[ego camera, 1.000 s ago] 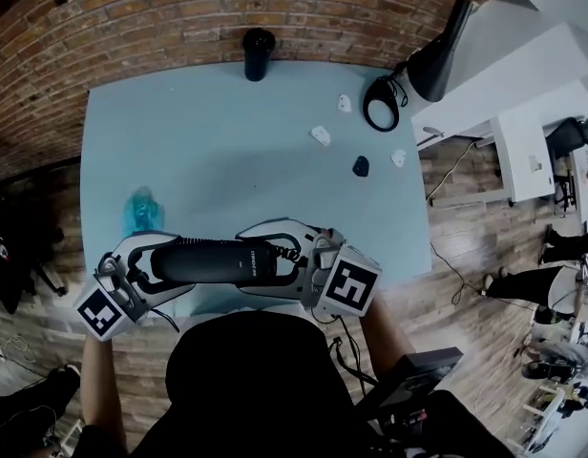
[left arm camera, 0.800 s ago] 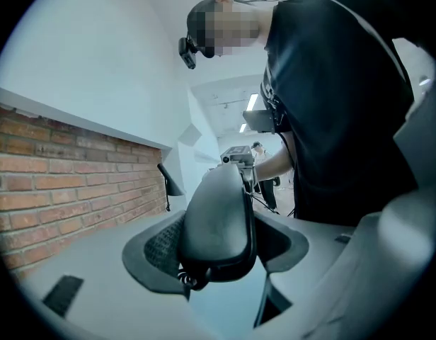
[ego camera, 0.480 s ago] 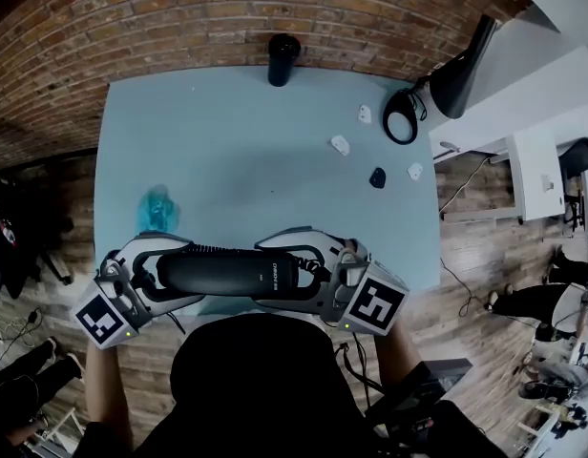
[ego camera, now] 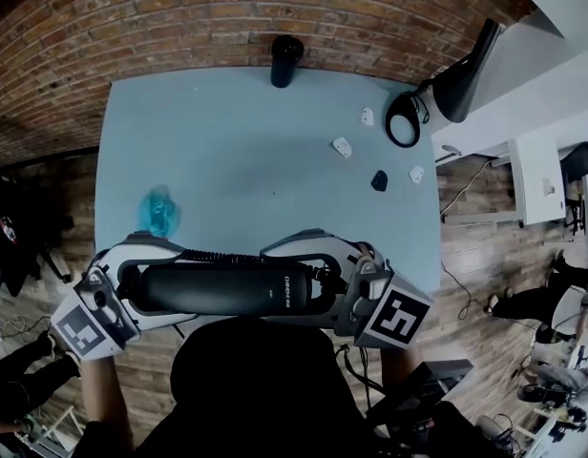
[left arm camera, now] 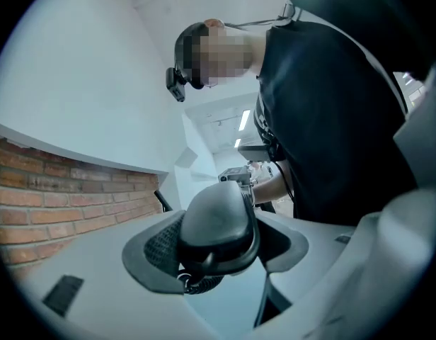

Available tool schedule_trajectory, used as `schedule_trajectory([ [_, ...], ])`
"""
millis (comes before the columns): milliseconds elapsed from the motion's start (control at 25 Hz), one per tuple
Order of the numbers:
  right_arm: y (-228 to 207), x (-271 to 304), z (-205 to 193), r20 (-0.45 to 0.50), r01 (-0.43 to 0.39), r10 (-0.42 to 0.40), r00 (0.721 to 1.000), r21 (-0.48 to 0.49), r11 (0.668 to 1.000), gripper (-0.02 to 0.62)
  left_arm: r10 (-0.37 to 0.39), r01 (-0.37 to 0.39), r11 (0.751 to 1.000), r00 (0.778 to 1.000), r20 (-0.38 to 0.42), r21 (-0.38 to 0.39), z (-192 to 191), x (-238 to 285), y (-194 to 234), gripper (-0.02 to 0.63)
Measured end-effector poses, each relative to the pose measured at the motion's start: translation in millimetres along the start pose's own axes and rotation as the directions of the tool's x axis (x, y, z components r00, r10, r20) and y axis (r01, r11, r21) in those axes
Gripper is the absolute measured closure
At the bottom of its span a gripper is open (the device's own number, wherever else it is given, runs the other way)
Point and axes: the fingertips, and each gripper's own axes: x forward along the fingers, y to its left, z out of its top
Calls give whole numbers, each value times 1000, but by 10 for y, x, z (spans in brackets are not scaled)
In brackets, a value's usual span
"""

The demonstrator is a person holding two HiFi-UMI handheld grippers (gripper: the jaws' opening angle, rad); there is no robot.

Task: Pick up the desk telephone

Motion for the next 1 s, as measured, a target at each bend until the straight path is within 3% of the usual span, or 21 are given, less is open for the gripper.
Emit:
schedule_trajectory([
  [240, 3, 6, 61, 31, -9, 8, 999, 25, 1000, 305, -16, 19, 999, 998, 63, -47, 97, -10, 0, 314],
  [520, -3, 44, -140, 19, -8, 7, 1000, 58, 998, 305, -30, 40, 988, 997, 69, -148, -167, -30, -13, 314],
  [760, -13, 128, -380, 6, -8, 8, 1000, 80, 997, 305, -20, 44, 954, 996, 83, -296, -466, -58, -41, 314],
  [1000, 46, 24, -708, -56, -5, 13, 998, 150, 989, 306, -38, 62, 934, 997, 73, -353, -748, 53, -129, 314],
])
